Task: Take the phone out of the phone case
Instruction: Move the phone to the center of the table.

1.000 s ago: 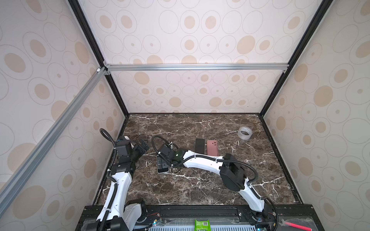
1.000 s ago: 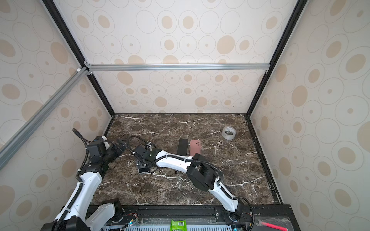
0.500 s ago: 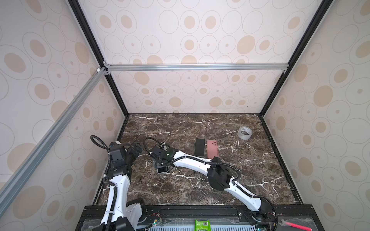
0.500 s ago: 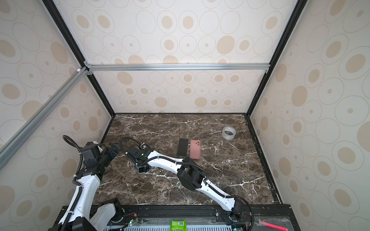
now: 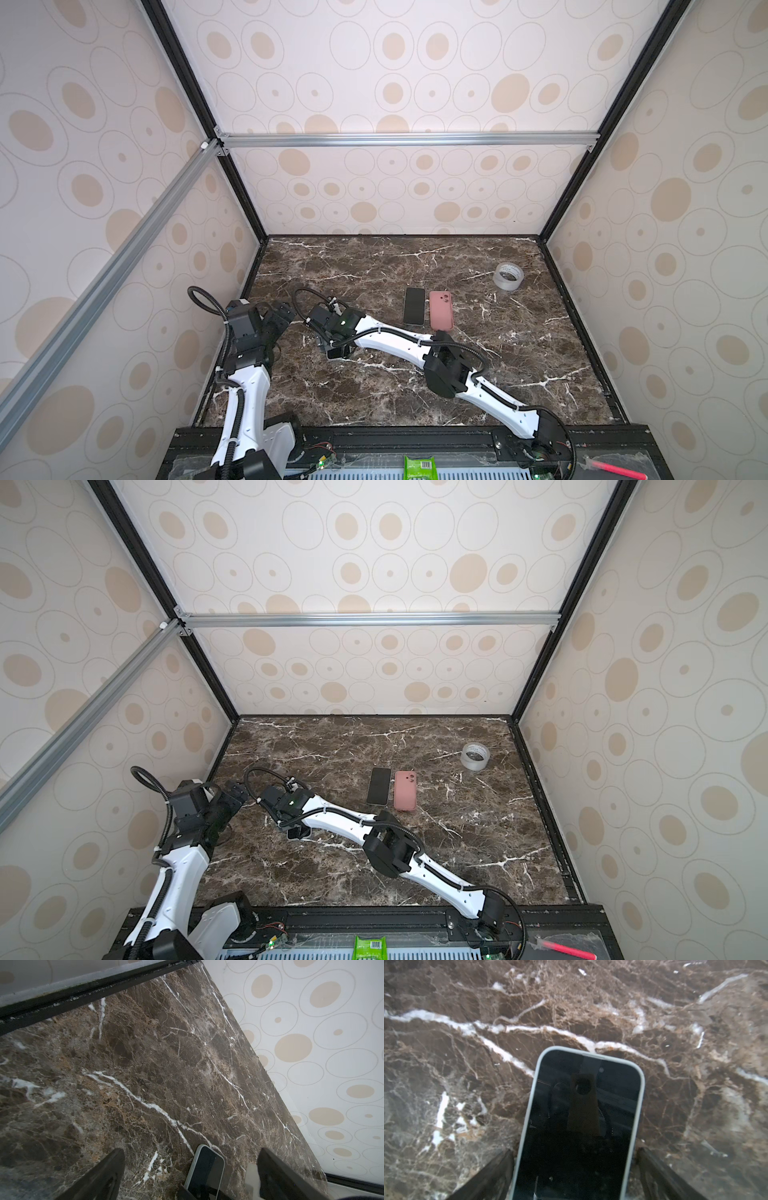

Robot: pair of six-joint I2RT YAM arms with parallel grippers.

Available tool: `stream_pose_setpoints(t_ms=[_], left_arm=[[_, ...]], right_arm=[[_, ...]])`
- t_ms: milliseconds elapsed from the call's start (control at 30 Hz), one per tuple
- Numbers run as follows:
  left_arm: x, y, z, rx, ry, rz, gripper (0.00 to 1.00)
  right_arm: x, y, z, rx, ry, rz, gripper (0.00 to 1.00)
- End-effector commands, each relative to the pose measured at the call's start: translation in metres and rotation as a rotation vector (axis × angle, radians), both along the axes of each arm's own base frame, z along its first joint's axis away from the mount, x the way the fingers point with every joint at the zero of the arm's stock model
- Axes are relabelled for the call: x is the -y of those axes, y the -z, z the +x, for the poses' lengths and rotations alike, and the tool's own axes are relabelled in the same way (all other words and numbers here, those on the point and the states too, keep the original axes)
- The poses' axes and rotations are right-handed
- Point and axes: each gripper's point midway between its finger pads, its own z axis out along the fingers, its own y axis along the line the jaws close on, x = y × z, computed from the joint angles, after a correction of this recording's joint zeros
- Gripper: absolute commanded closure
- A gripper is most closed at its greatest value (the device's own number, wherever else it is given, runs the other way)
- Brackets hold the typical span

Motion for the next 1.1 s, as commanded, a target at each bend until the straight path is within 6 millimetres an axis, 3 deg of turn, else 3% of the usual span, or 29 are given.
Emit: stream_pose_setpoints(t_ms=[0,167,367,533,700,867,1067], left_arm=[[-0.005,-0.008,0.0,0.026,-0.019,0.013,0.01],[-0.004,-0.008,0.0,0.026,-0.016,0.014,0.01],[-0.008,0.0,0.0,-0.011,-0.006,0.051,0.01],[-0.002,0.015,0.0,-0.057,0.031,0.036,0.01],[0.003,0.016,0.004,-0.085,0.05,0.069,0.01],[0.029,0.018,0.019,-0.103,0.126,0.07,0.01],[0.083,0.012,0.037,-0.088,0.226,0.069,0.01]], right_arm=[[0.011,0.016,-0.005,-0.005,-0.015,-0.085,0.05],[0.023,0.027,-0.01,-0.029,-0.016,-0.143,0.08],[0.029,0.031,-0.018,-0.069,-0.01,-0.131,0.24],[0.035,0.028,-0.019,-0.077,-0.006,-0.139,0.27],[0.051,0.023,-0.028,-0.097,-0.019,-0.165,0.28],[0.076,0.014,-0.041,-0.093,-0.017,-0.132,0.3],[0.116,0.011,-0.057,-0.087,0.0,-0.127,0.31]])
